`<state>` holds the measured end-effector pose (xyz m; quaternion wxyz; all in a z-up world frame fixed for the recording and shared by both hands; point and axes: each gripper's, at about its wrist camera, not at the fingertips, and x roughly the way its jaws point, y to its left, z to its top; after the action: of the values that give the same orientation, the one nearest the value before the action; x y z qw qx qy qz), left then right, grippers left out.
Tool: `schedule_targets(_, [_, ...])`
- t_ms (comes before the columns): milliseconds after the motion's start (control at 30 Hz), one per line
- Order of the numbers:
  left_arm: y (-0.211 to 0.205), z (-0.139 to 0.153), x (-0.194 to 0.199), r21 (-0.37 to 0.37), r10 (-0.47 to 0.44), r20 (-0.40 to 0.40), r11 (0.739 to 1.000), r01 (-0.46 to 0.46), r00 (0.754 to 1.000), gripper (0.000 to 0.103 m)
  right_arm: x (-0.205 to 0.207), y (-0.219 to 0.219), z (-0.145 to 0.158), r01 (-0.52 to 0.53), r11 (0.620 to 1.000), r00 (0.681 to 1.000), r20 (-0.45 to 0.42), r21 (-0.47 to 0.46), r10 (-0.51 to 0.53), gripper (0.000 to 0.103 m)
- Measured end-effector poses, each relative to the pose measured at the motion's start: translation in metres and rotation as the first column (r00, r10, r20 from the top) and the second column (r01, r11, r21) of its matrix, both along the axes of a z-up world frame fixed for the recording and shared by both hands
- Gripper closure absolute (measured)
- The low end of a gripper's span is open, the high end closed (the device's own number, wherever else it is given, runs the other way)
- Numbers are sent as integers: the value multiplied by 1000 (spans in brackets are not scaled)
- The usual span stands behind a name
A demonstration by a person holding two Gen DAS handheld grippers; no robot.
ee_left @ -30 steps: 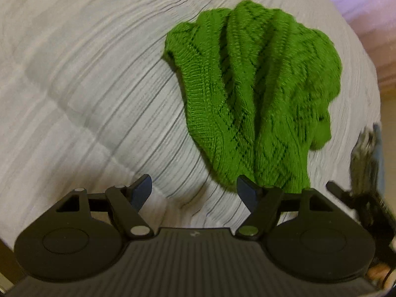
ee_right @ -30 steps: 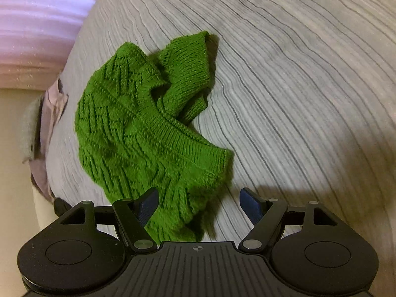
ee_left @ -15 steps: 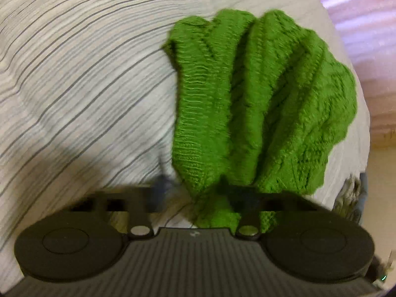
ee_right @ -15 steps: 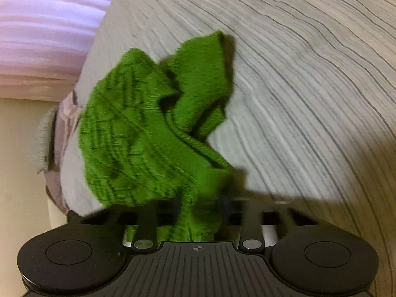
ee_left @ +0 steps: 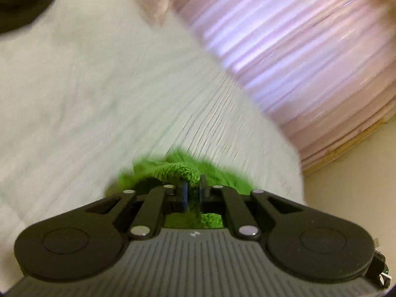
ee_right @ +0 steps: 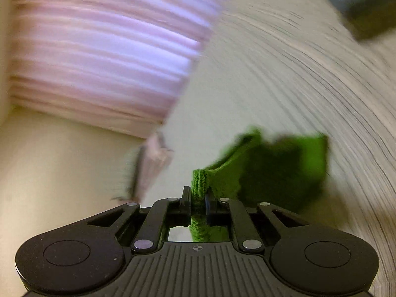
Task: Fold clothes
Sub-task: 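Grasp the vest hem with both grippers and lift it up, then lay the vest flat on the bed and open both grippers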
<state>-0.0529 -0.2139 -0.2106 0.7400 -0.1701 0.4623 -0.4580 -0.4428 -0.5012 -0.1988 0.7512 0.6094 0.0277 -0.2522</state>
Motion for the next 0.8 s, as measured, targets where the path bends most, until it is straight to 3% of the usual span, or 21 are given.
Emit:
schedule_targets(133, [12,71,-6,-103,-8,121,994,20,993,98,4,13,66,-55,983,995,70,-175,68,95])
schedule_targets(267, [29,138,-30,-191,-30,264,978,83,964,98,-1,39,136,-97,919,982,111,-383,150,95])
schedule_targets(533, [52,249,-61,-376,-56,394,901,216,917,98,-25,81,241,-71,765,965,149,-640,214,95])
schedule_targets(667, [24,288,-46,-421,-70,418,869,262,906,98,-12,80,273,-25,706,960,181,-708,215,95])
schedule_targets(733, [-1,298,-26,-411,-103,409,866,284,907,97,3,67,280,13,703,968,186,-711,170,95])
schedule_targets(800, [-53,286,1,-332,-181,327,897,292,928,91,28,33,274,37,769,984,156,-638,82,95])
